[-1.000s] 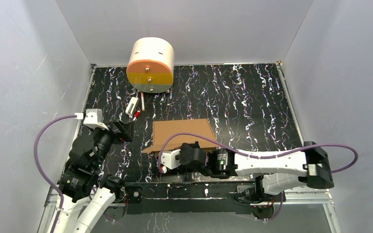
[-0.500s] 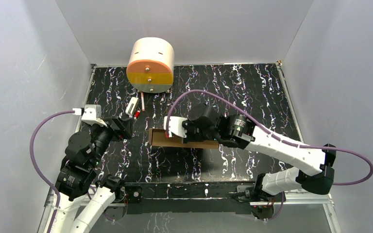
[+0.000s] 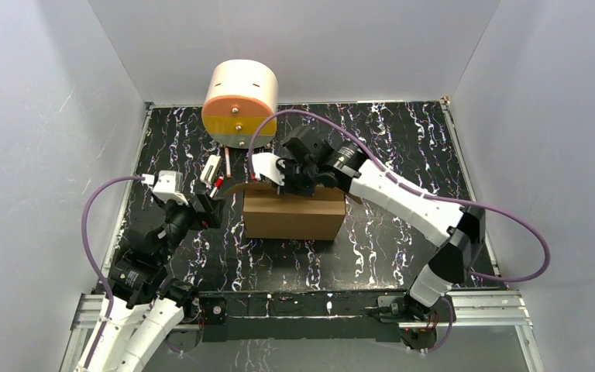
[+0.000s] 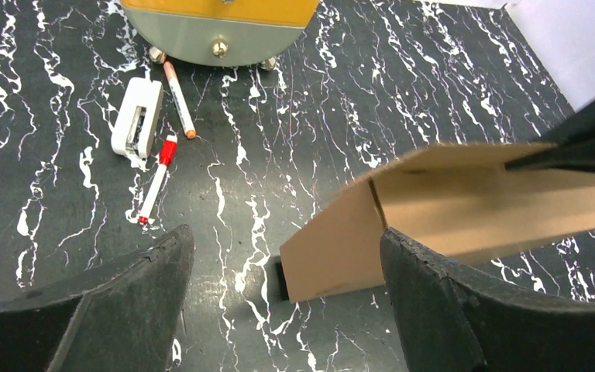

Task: Fold the paper box

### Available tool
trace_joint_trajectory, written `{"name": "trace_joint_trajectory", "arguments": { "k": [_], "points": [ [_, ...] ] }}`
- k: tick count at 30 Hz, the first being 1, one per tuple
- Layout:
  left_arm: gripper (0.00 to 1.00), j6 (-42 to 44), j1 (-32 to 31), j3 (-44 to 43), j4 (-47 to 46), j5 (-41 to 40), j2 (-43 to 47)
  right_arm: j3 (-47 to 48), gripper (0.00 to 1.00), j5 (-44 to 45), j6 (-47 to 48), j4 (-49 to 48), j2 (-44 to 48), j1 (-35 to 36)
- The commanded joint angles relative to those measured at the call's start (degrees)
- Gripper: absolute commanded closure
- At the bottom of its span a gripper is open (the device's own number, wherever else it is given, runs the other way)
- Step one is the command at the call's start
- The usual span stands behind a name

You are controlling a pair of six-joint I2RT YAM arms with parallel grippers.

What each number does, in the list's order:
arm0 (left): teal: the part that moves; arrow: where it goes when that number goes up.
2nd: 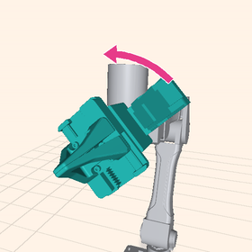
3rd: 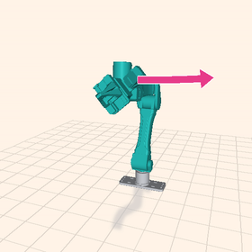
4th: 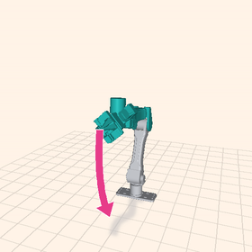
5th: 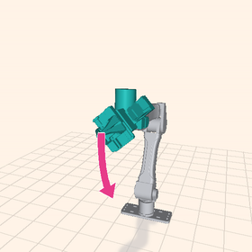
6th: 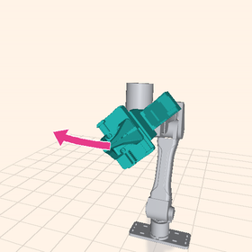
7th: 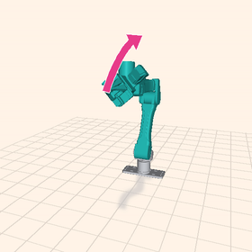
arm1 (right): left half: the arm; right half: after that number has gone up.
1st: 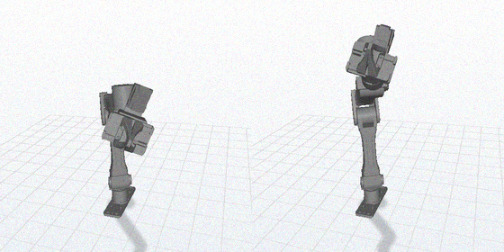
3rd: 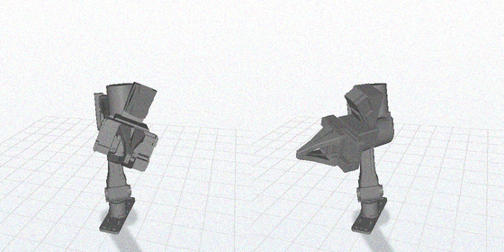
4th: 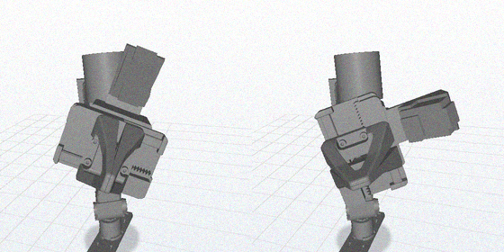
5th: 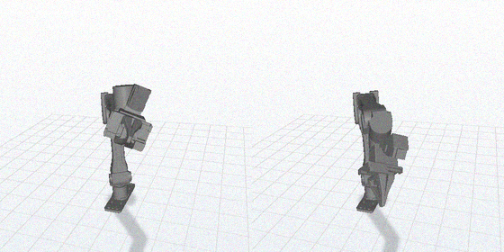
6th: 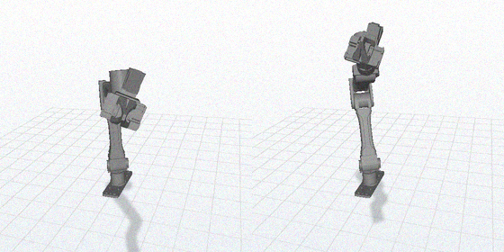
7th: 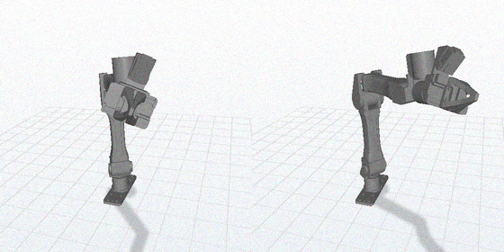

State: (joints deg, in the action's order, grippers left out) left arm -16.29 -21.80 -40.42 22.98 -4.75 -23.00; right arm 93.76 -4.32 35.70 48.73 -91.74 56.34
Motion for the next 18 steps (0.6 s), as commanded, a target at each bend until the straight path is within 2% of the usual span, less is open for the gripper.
{"name": "trace_joint_trajectory", "arguments": {
  "k": [1, 7, 9, 14, 18],
  "points": [
    [0.14, 0.85, 0.31, 2.01, -3.18, 1.92, 0.94, 5.27, 0.98, -1.75, 2.41, 3.21, -4.44, -1.21],
    [0.14, 1.78, 0.36, 1.66, -3.21, 1.85, 0.47, 9.72, 0.83, -1.59, 2.36, 5.56, -7.99, -1.33],
    [0.14, 2.03, 0.36, 1.29, -3.11, 2.06, -0.02, 9.94, 0.78, -1.43, 1.57, 4.71, -7.94, -1.33],
    [0.14, 2.79, 0.35, 0.23, -2.34, 2.74, -1.85, 10.07, 0.58, 0.35, -0.67, 2.06, -6.49, -1.32],
    [0.14, 3.41, 0.31, -1.55, -1.48, 3.62, -3.53, 9.1, 0.49, 3.79, -3.08, -2.04, -3.96, -1.39]
  ]
}}
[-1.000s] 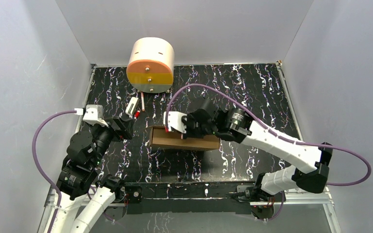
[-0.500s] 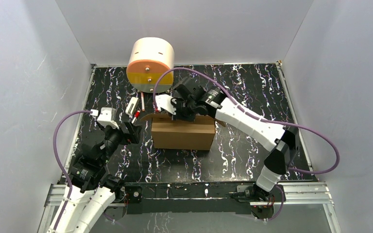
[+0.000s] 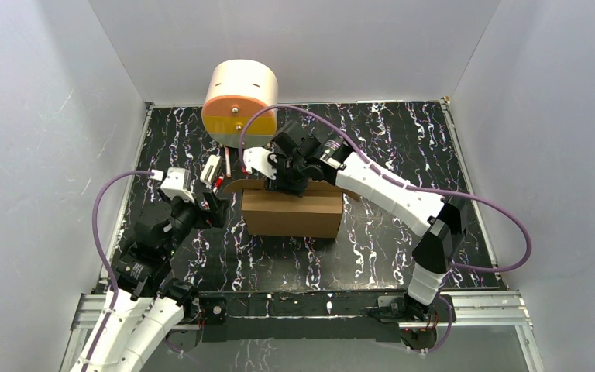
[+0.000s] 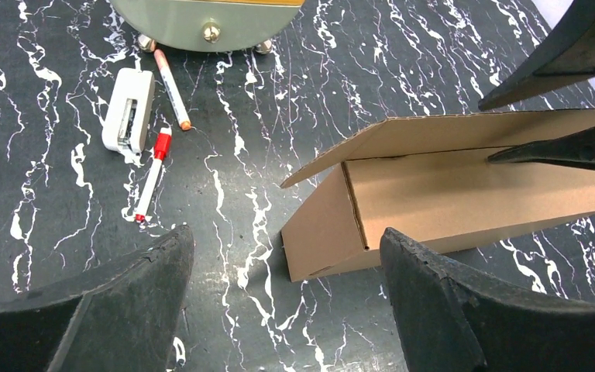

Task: Fold the paper box

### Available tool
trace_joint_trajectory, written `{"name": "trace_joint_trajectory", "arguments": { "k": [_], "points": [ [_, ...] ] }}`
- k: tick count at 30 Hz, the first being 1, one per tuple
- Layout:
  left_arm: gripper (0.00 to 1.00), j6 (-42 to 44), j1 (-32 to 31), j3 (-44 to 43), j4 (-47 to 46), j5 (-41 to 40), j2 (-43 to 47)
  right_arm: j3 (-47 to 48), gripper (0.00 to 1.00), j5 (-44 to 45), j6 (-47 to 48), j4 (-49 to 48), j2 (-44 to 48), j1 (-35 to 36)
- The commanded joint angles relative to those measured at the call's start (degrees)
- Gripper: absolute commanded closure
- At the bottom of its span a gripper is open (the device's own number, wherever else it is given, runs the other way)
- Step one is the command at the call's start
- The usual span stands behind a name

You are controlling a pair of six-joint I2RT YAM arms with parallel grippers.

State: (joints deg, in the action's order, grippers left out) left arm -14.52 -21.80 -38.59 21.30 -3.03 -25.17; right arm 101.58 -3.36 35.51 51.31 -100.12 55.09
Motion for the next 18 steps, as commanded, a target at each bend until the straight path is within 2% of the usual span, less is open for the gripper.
{"name": "trace_joint_trajectory", "arguments": {
  "k": [1, 8, 18],
  "points": [
    [0.14, 1.81, 0.33, -3.72, 0.35, 2.11, -1.68, 1.07, 0.47, 2.98, -3.56, -5.54, 4.94, -0.12],
    [0.14, 2.52, 0.36, -4.92, 2.27, 3.01, -3.18, -4.06, 0.37, 8.74, -9.34, -12.32, 11.1, -0.09],
    [0.14, 3.78, 0.35, -9.05, 5.47, 1.97, -5.94, -15.62, 0.35, 18.86, -22.95, -16.76, 25.24, -0.06]
  ]
}}
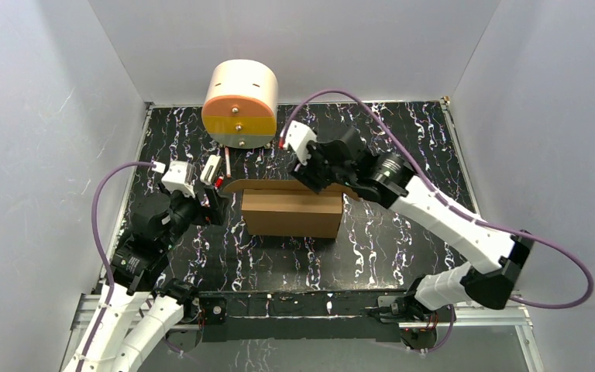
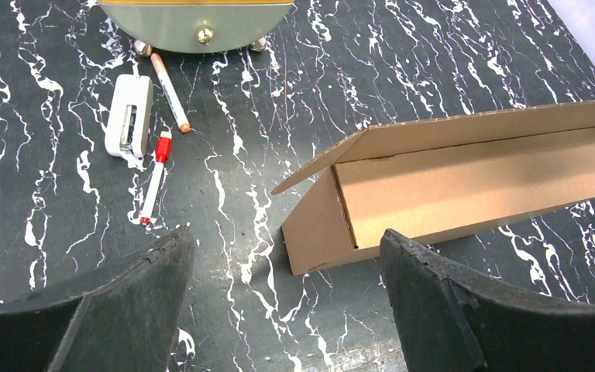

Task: Fold the paper box

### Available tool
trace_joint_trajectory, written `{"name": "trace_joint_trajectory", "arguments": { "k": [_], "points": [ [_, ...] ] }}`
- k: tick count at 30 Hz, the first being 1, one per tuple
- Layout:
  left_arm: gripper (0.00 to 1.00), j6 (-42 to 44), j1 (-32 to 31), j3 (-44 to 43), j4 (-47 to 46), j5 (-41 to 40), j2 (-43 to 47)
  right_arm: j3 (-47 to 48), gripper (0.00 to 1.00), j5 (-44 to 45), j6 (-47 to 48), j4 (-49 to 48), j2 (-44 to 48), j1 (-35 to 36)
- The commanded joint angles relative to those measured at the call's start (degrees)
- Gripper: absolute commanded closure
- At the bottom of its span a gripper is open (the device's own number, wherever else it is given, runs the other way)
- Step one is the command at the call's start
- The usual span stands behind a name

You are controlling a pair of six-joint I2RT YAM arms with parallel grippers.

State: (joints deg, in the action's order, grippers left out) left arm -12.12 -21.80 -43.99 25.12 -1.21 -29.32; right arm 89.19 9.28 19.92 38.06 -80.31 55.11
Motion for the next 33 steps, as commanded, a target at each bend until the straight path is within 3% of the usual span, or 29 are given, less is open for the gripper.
{"name": "trace_joint_trajectory", "arguments": {
  "k": [1, 7, 19, 25, 33],
  "points": [
    [0.14, 1.44, 0.36, -4.15, 1.85, 0.2, -2.63, -4.48, 0.35, 7.22, -8.39, -3.01, 6.56, -0.09],
    [0.17, 1.77, 0.36, -5.54, 2.47, 0.77, -7.83, -11.0, 0.34, 13.63, -13.56, 0.06, 13.26, -0.18],
    [0.19, 3.93, 0.36, -6.19, -0.14, 1.19, -12.82, -24.59, 0.37, 17.43, -19.48, -0.25, 24.38, -0.69],
    [0.2, 6.35, 0.36, -7.91, -1.21, 2.78, -15.94, -27.04, 0.42, 18.77, -19.48, -1.44, 25.4, -1.35],
    [0.24, 9.39, 0.38, -10.3, -1.57, 8.26, -19.5, -27.89, 0.5, 14.14, -17.03, -4.88, 23.36, -3.9]
  ]
}}
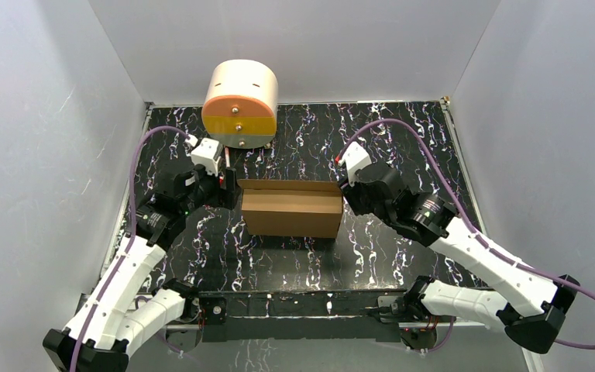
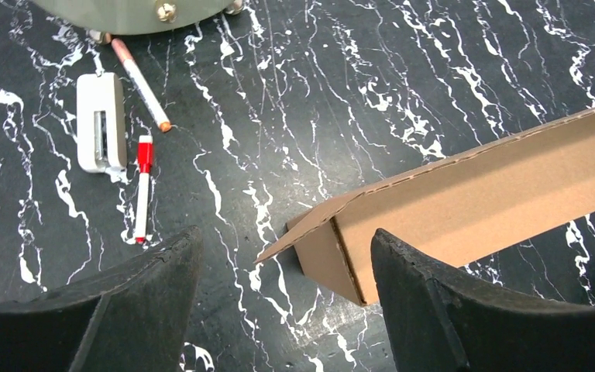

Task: Fold the paper box

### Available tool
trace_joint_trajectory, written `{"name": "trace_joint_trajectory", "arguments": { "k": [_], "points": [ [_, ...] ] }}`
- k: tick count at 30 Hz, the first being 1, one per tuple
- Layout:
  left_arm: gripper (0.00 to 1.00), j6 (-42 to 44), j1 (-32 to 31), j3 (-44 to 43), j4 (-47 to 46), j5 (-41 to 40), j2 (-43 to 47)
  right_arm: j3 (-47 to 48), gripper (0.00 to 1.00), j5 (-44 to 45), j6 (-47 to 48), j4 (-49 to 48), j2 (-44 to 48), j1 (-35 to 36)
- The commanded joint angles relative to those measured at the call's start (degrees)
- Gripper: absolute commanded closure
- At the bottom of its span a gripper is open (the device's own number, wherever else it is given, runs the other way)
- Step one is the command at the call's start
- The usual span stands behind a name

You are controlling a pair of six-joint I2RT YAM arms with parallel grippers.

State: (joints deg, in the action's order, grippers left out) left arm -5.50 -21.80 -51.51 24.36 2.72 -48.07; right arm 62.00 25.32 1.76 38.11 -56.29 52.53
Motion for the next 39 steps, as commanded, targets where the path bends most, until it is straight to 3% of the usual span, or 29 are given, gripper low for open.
{"name": "trace_joint_trajectory", "arguments": {
  "k": [1, 9, 19, 28, 39],
  "points": [
    [0.25, 3.04, 0.34, -2.95, -0.85, 5.09, -0.99, -0.89, 0.51, -2.83, 1.38, -5.54, -0.78, -1.7],
    [0.31, 4.2, 0.37, -4.32, -0.71, 9.3, -3.38, -1.65, 0.67, -8.14, 2.52, -7.51, -1.97, -5.32],
    [0.44, 5.23, 0.41, -7.1, 1.21, 11.81, -7.68, -1.37, 0.94, -10.18, 2.28, -7.53, -1.83, -6.12],
    [0.64, 5.08, 0.36, -8.79, 3.08, 12.83, -9.19, -1.39, 1.0, -10.95, 2.11, -7.3, -2.22, -6.13],
    [0.64, 4.62, 0.36, -9.23, 7.34, 7.34, -7.56, -1.1, 1.0, -10.46, 1.84, -7.12, -1.81, -6.19]
  ]
}}
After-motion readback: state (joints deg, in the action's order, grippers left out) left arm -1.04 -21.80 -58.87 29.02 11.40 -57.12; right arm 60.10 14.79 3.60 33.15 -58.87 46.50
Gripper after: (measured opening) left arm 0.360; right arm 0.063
